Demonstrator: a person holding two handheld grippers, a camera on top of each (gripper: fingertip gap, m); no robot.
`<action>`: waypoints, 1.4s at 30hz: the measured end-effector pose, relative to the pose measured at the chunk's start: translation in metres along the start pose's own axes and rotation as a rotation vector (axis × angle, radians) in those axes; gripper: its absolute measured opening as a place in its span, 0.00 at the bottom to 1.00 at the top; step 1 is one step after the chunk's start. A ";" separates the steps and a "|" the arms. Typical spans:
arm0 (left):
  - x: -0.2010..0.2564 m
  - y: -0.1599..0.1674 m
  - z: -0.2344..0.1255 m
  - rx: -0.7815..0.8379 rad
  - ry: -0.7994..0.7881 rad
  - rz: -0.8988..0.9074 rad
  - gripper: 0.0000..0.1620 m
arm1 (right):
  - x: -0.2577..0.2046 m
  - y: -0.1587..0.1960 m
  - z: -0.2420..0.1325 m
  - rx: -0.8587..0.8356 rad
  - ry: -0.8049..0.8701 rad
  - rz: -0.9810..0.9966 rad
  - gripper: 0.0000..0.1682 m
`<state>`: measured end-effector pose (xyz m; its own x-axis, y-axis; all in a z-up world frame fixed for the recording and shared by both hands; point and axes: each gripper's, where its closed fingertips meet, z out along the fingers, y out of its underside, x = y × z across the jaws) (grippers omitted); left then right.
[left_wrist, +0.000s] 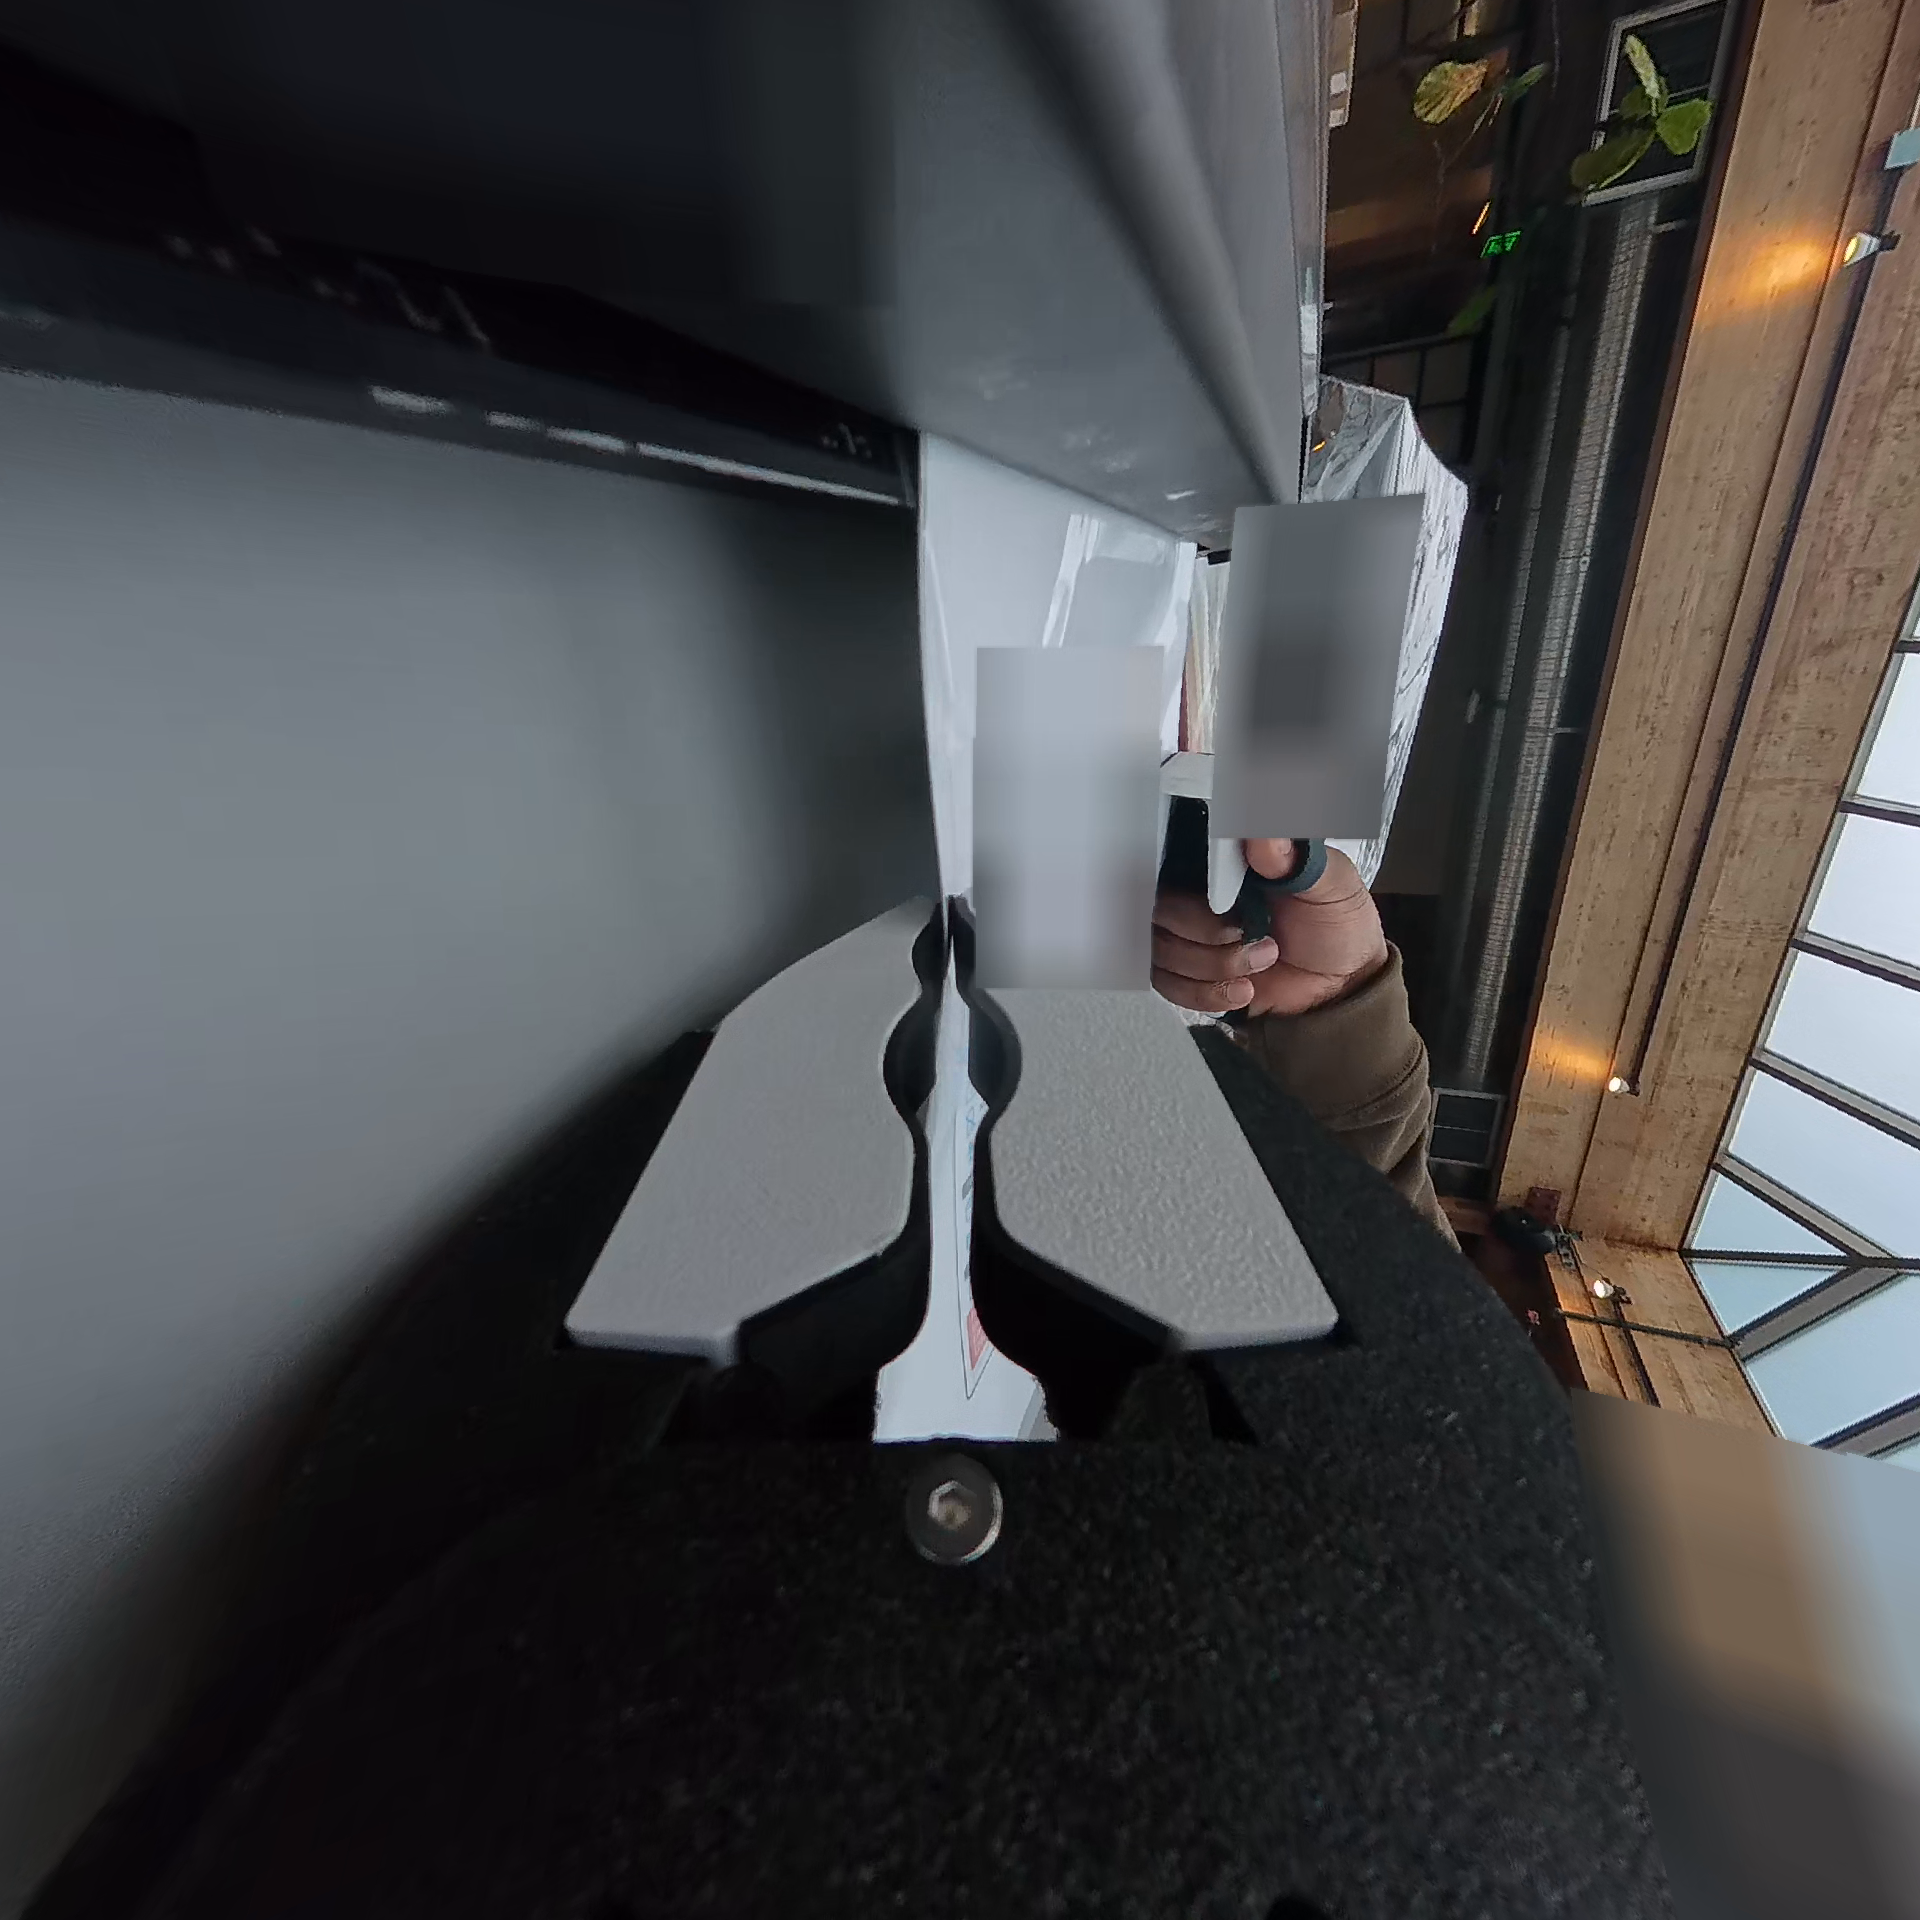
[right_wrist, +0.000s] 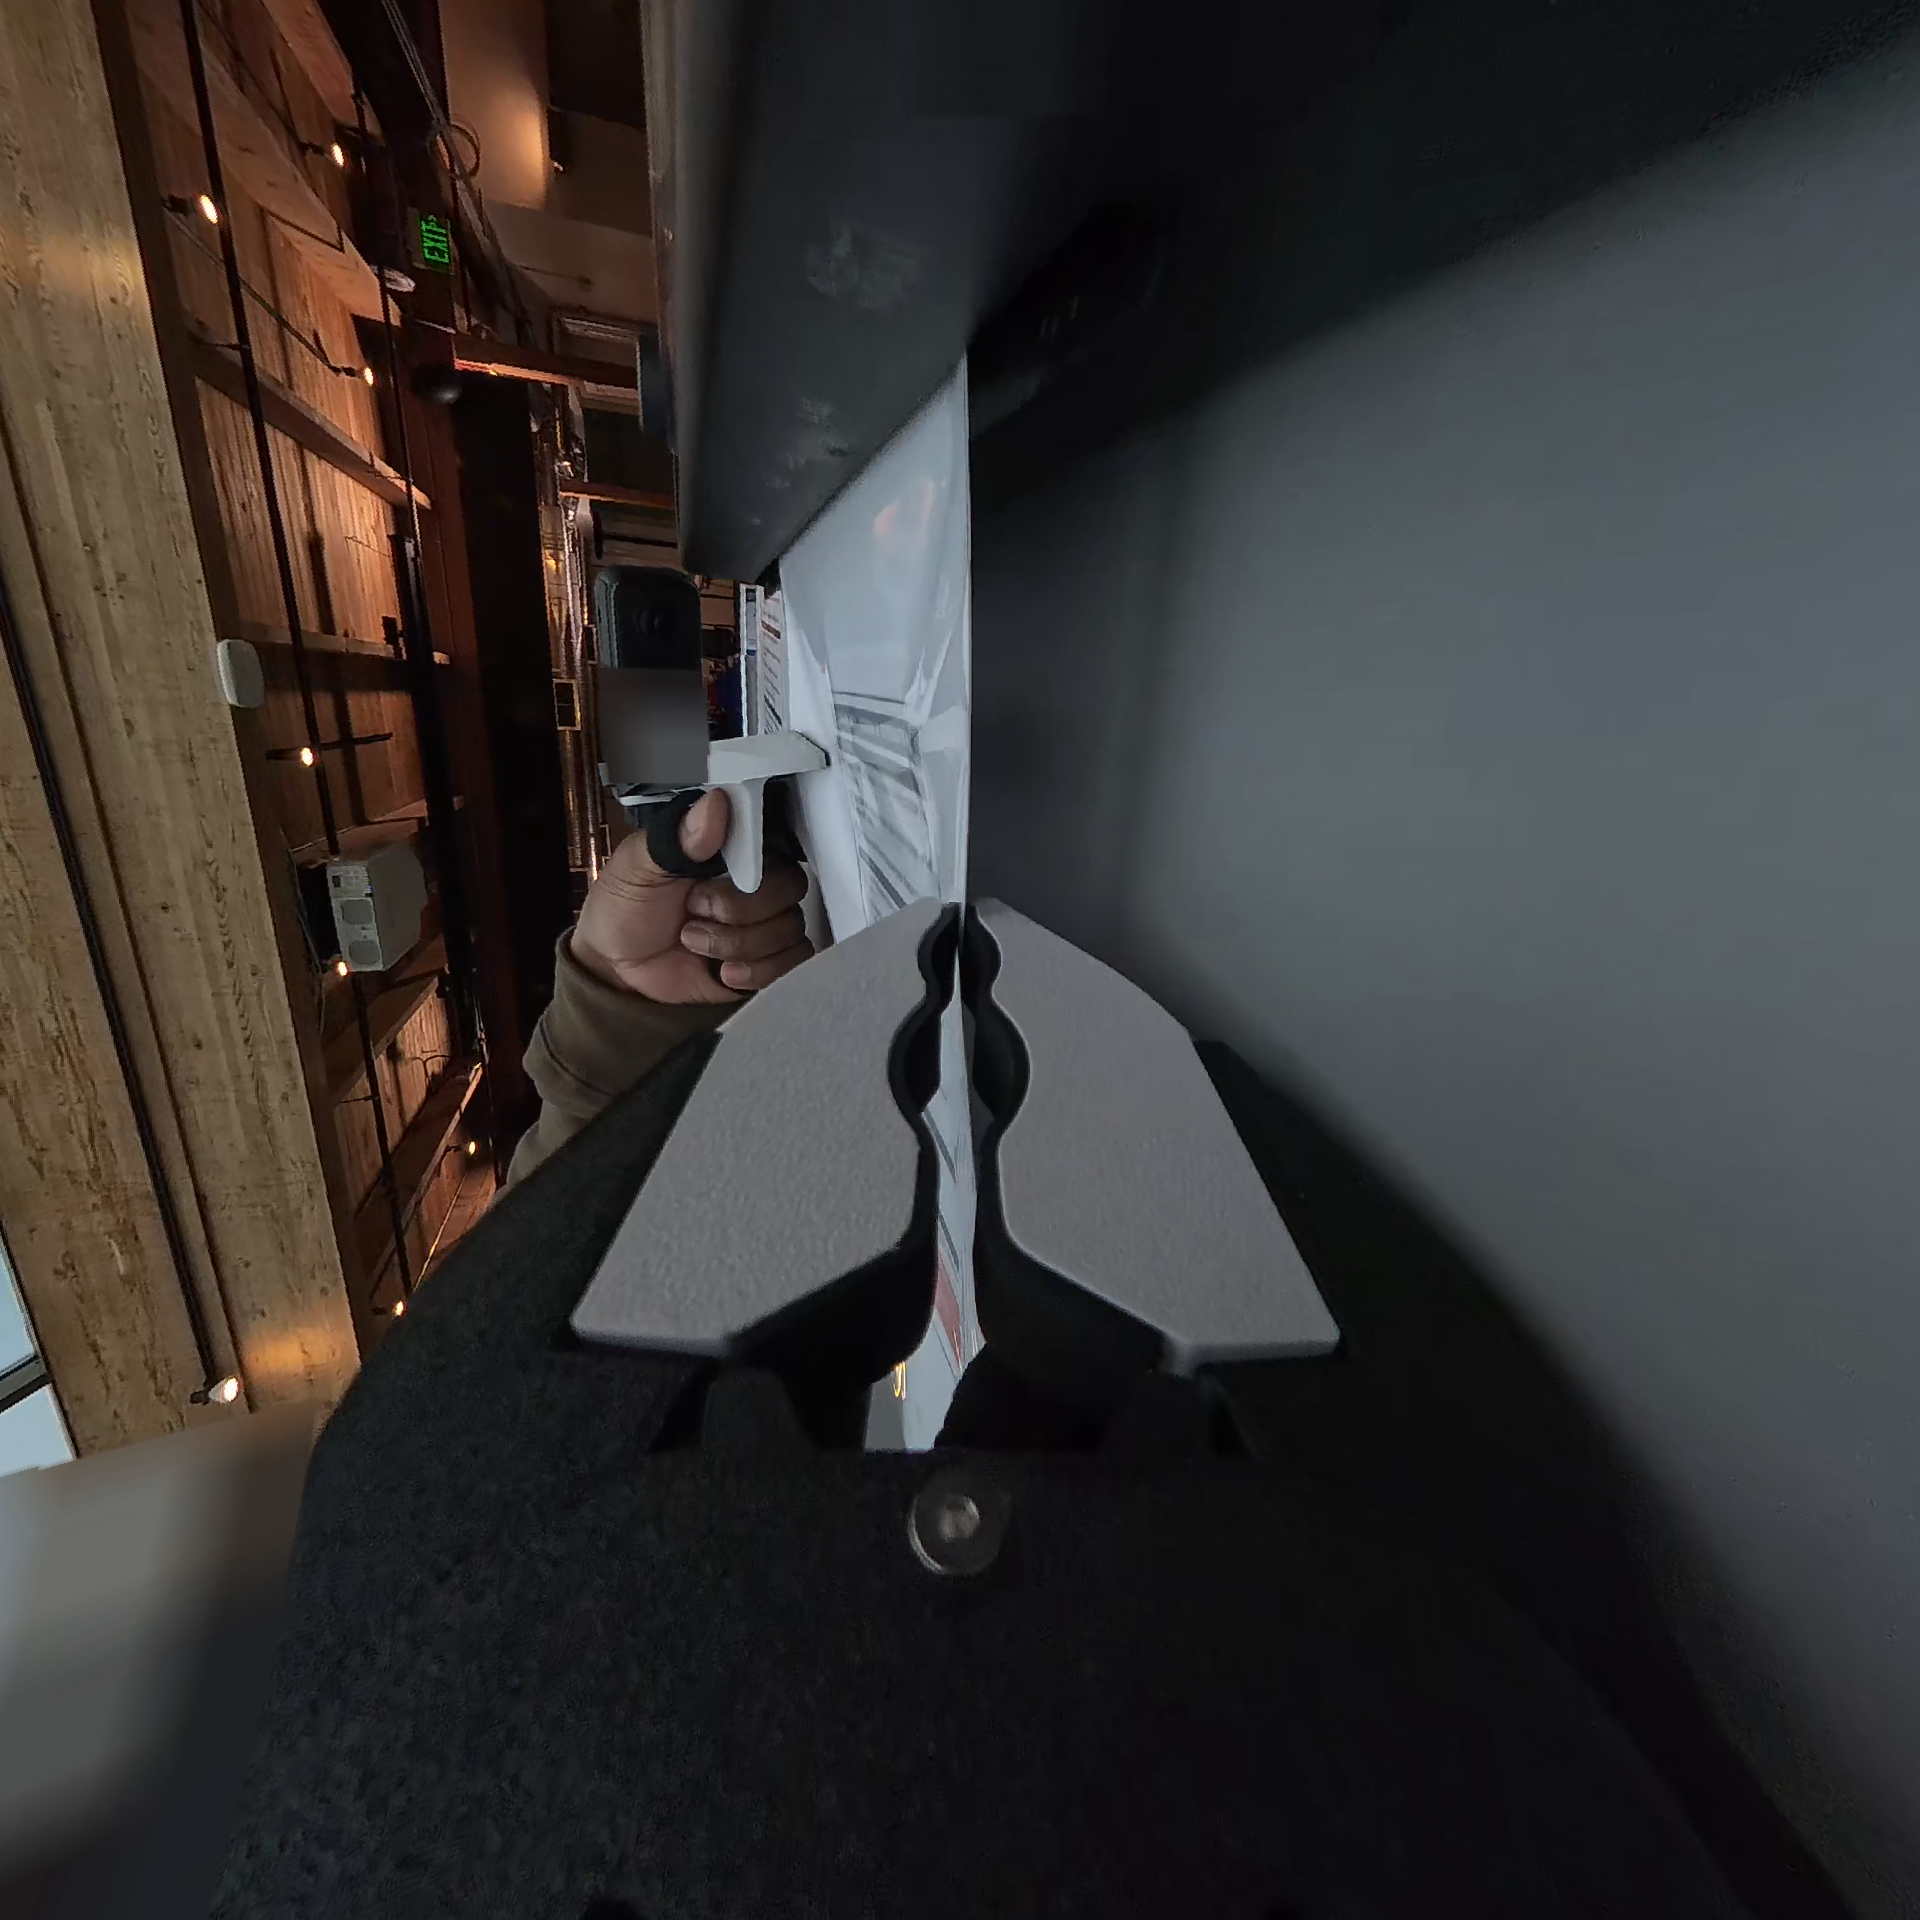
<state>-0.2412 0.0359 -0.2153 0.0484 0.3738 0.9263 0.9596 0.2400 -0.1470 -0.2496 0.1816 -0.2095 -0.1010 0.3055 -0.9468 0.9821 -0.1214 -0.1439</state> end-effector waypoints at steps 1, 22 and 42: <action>0.000 -0.001 0.000 0.000 0.000 0.000 0.00 | 0.000 -0.001 0.000 -0.001 0.002 -0.002 0.00; 0.003 -0.019 0.006 0.023 0.020 0.002 0.00 | 0.002 -0.018 0.001 0.021 -0.007 -0.005 0.00; 0.005 -0.035 0.010 0.056 0.038 -0.001 0.00 | 0.003 -0.035 0.004 0.053 -0.003 -0.012 0.00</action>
<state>-0.2774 0.0382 -0.2092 0.0589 0.3390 0.9390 0.9428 0.2902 -0.1639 -0.2845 0.1832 -0.2084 -0.1136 0.3044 -0.9457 0.9709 -0.1678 -0.1706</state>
